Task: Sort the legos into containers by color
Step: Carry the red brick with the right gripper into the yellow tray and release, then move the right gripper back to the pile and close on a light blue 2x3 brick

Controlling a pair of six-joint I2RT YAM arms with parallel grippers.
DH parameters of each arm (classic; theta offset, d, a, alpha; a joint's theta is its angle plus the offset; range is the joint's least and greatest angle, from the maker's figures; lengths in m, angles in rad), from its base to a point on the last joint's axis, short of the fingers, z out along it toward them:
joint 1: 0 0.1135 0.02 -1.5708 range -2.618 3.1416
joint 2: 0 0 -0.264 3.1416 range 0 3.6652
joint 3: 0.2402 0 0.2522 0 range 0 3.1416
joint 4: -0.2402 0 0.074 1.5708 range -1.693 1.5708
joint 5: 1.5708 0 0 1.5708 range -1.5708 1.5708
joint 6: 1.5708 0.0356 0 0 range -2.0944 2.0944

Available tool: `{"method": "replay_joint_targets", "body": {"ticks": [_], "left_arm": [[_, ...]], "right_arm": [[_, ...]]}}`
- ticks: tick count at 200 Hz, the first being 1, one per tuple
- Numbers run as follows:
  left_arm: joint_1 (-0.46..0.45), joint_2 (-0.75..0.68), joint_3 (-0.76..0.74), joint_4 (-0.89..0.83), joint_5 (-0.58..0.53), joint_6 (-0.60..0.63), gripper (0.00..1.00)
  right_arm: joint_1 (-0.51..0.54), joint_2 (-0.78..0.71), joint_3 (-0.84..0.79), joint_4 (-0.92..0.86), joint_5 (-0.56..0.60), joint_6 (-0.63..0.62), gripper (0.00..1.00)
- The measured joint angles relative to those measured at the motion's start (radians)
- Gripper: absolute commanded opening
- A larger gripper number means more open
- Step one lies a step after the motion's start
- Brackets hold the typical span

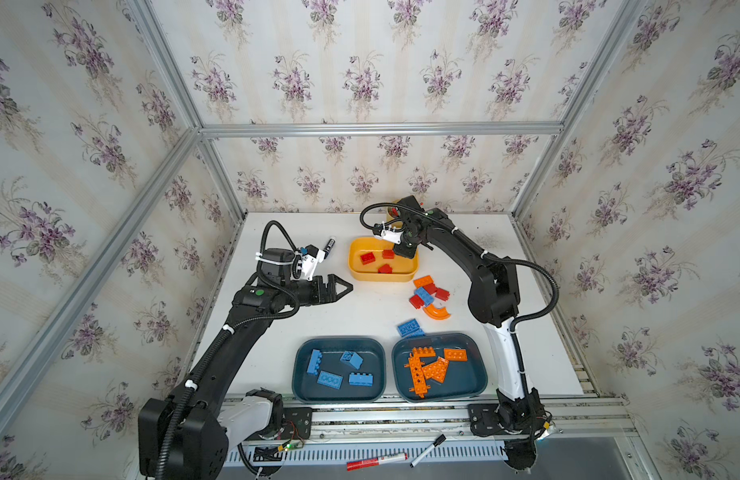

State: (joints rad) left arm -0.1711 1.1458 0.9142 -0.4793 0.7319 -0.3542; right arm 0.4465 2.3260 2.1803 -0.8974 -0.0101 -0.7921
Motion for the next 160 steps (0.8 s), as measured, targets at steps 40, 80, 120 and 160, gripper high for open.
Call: {"method": "replay_joint_targets", "body": {"ticks": [40,80,120,160], "left_arm": [[0.000,0.000,0.000,0.000,-0.001,0.000,0.99],[0.000,0.010,0.000,0.000,-0.002,0.000,0.99],[0.000,0.035,0.001,0.000,-0.002,0.000,0.99],[0.000,0.058,0.012,0.001,0.001,0.002,0.99]], "right_arm": [[-0.007,0.011,0.036,-0.062,0.020,0.008,0.64],[-0.014,-0.193,-0.171,-0.056,-0.108,0.110,0.65],[0.000,-0.443,-0.501,0.026,-0.204,0.273,0.65],[0.056,-0.637,-0.781,0.050,-0.256,0.249,0.69]]}}
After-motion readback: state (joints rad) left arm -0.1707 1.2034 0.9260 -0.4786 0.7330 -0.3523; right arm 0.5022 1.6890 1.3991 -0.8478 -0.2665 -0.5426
